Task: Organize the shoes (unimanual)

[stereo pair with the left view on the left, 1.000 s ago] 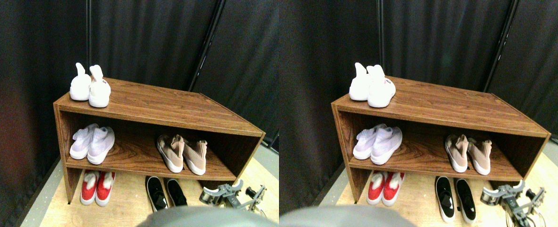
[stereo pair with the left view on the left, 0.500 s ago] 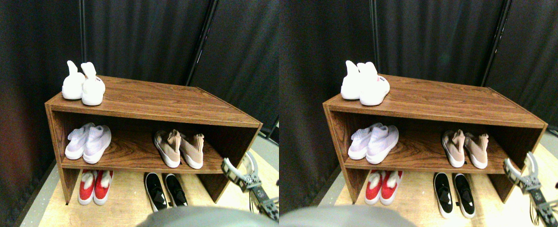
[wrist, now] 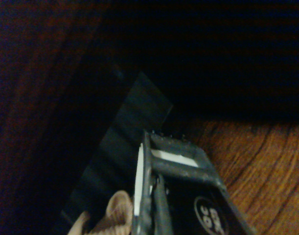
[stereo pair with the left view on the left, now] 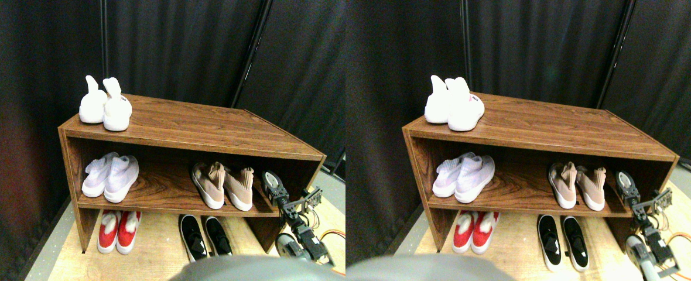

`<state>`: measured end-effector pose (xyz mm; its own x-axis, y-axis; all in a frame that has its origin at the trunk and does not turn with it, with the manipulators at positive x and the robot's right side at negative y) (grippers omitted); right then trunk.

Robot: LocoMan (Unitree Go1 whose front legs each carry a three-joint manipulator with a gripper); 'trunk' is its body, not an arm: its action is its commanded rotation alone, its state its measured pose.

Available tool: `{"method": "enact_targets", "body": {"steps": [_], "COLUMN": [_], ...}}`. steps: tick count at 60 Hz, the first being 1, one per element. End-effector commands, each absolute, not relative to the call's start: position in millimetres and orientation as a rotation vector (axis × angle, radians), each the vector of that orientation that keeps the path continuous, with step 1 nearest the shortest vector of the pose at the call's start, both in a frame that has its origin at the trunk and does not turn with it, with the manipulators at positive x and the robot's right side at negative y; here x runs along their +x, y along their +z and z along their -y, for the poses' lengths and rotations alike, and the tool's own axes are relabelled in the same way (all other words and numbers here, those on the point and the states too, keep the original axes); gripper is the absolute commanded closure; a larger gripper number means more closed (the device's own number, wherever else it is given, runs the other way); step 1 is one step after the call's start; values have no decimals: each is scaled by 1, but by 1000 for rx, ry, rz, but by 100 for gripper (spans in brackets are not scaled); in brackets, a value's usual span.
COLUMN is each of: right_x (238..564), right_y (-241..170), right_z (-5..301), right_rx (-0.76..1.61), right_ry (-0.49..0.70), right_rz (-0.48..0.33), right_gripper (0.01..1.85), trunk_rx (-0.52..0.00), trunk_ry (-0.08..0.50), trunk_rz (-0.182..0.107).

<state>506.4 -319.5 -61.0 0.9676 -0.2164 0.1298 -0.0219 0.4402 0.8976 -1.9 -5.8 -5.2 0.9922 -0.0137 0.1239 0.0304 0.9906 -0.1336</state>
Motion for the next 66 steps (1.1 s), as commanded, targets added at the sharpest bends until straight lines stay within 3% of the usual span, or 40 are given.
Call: {"method": "enact_targets", "body": {"steps": [1, 11, 20, 55, 66], "right_x": [517, 528, 533, 525, 527], "right_y": [-63, -75, -83, -92, -94], "right_z": [319, 313, 302, 257, 263], "right_rx": [1108, 1123, 1227, 1198, 1155], "right_ry": [-123, -229, -240, -212, -248], "right_rz": [248, 248, 232, 132, 176], "right_gripper": [180, 180, 180, 180, 180], "trunk_rx": [-167, -168, -178, -223, -222], "trunk_ry": [-16, -14, 0, 43, 43], "trunk_rz": [119, 120, 124, 111, 112]}}
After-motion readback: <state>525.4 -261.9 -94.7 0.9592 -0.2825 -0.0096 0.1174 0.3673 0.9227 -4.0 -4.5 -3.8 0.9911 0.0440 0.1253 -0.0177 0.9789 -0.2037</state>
